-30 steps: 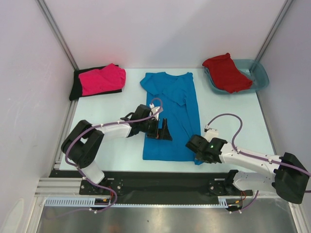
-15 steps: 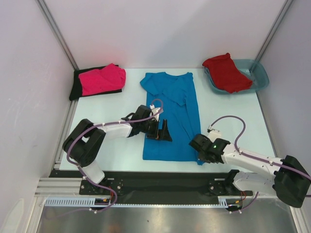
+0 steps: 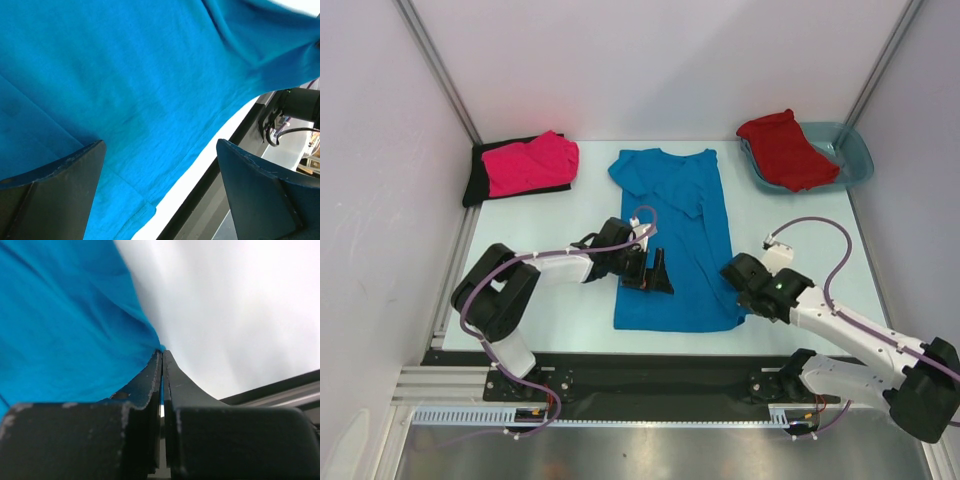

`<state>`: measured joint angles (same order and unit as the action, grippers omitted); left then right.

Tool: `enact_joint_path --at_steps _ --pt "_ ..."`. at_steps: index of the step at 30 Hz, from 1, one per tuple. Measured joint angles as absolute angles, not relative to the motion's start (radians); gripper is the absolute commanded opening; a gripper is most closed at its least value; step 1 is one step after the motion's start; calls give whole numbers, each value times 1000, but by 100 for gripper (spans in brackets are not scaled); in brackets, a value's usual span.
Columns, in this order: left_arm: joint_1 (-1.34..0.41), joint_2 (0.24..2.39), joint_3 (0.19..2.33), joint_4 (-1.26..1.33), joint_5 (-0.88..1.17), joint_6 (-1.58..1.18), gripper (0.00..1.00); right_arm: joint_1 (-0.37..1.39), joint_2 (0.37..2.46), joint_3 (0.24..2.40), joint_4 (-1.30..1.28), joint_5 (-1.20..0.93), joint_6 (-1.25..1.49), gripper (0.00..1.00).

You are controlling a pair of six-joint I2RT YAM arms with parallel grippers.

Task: Fold and stack the t-shirts
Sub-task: Fold the tshirt

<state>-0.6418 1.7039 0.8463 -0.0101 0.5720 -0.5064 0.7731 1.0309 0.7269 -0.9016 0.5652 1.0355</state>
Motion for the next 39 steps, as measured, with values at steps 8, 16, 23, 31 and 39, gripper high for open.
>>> enact_joint_path --at_steps 8,16,23,31,39 --pt "-642 1702 833 -1 573 -488 100 749 1042 733 -987 593 1048 0" --pt "-640 1696 803 42 572 -490 100 776 1055 735 -1070 590 1147 0" --pt "-636 1704 806 46 591 -489 100 817 1049 763 -1102 591 1178 0" --pt "-674 1704 846 -12 658 -496 100 828 1080 783 -1101 598 1178 0" --pt "-727 1742 905 357 871 -740 100 828 1081 783 -1095 598 1177 0"
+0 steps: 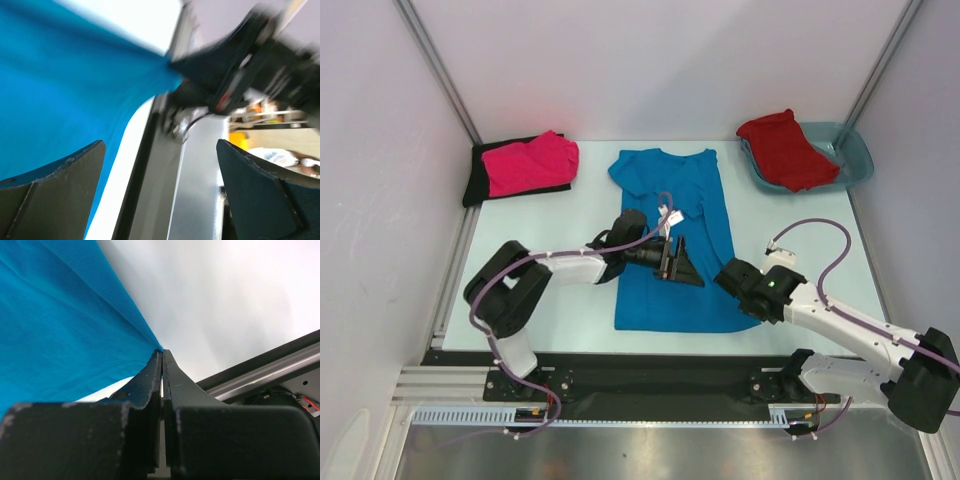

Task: Fold and stack the t-shirts
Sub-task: Fold the tshirt

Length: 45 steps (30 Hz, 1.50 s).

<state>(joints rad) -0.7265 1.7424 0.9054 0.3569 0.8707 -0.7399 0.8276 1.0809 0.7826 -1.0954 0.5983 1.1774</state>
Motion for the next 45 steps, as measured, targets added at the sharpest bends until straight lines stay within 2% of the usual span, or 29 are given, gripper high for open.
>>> enact_joint_path --at_steps 5,13,18,27,34,45 --pt "-739 1922 970 681 898 -947 100 828 1068 782 -1094 599 1177 0" --pt "-815 2247 1036 1050 863 -1235 100 825 1047 782 -1094 614 1176 0" --pt "-845 2313 1088 1202 826 -1348 100 820 1043 782 -1092 614 1173 0" --pt "-851 2316 1088 1262 781 -1438 100 816 1043 778 -1083 614 1166 0" --pt "-851 2266 1044 1258 751 -1369 100 816 1043 771 -1072 612 1166 0" --pt "-880 2308 1139 1214 715 -1336 100 819 1043 768 -1063 612 1152 0"
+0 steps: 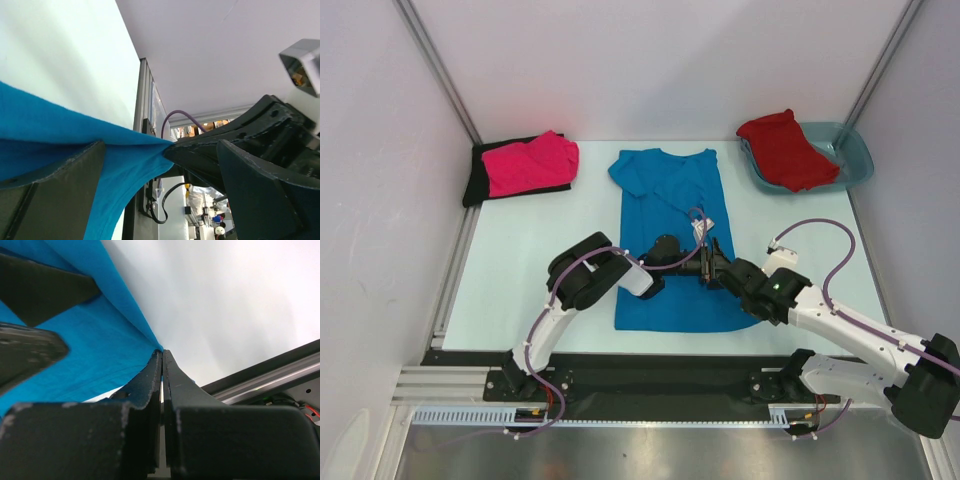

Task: Fold and stack the t-shirts
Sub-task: Fold the tshirt

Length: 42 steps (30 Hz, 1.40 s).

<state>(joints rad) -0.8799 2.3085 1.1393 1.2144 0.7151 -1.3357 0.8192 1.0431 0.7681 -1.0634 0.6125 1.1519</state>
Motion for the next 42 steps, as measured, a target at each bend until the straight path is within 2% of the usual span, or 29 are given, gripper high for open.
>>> enact_joint_path --at_steps 7,17,30,42 --pt "-895 2293 1091 1143 708 -1288 100 822 1043 768 -1064 613 1152 0" --pt "-894 2110 1048 884 672 -1081 100 824 1043 768 -1064 613 1151 0" --pt "-894 2126 1105 768 664 -1044 100 844 1044 769 -1058 613 1151 0" --pt "-897 2238 1234 657 669 -1045 100 897 1075 769 -1014 605 1150 0"
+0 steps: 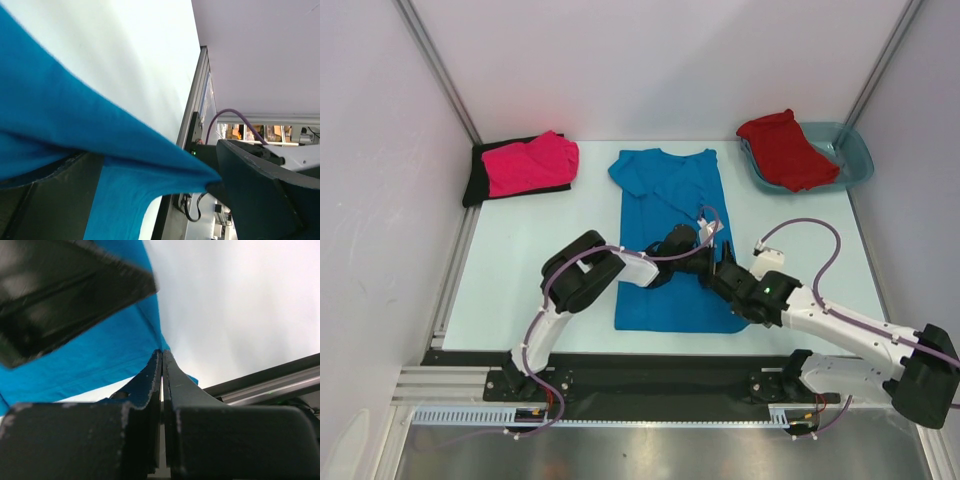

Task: Fold and stack the t-shirts
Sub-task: Fold the tshirt

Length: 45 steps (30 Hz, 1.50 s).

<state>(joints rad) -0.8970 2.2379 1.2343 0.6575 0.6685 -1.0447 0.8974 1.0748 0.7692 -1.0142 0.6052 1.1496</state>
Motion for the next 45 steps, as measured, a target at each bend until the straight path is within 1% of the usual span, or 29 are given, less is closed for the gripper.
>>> enact_joint_path --at_steps 7,14,20,26,27,28,29,30,31,35,38,41,45 --pt "-901 2286 1307 647 669 -1047 100 965 1141 792 -984 597 1150 0" --pt "-902 2286 1305 648 669 -1047 100 989 1233 816 -923 555 1107 0" --pt "-901 2281 1285 671 667 -1047 100 1004 1370 817 -879 479 1079 0" --pt "-894 2255 1253 650 653 -1036 100 1030 1457 824 -874 479 1090 0" --pt "-892 2251 1248 646 651 -1036 100 1032 1464 826 -871 484 1095 4" --pt "-890 2247 1243 645 649 -1035 100 1035 1469 828 -866 488 1098 23" --pt "-887 2243 1237 643 649 -1034 100 1037 1474 829 -860 492 1102 37" --pt "-884 2241 1234 643 649 -1033 100 1040 1480 831 -858 496 1105 49" --pt "-881 2239 1231 643 650 -1032 100 1043 1485 836 -858 501 1106 64" --pt "-870 2205 1200 619 641 -1000 100 1061 1484 854 -882 511 1124 65" --pt "-854 2144 1145 577 614 -960 100 1072 1441 867 -942 527 1169 67" --pt "-818 2061 1099 521 573 -911 100 1071 1339 890 -1083 591 1247 68" --pt "-786 2009 1110 486 539 -859 100 1054 1191 923 -1201 705 1316 64"
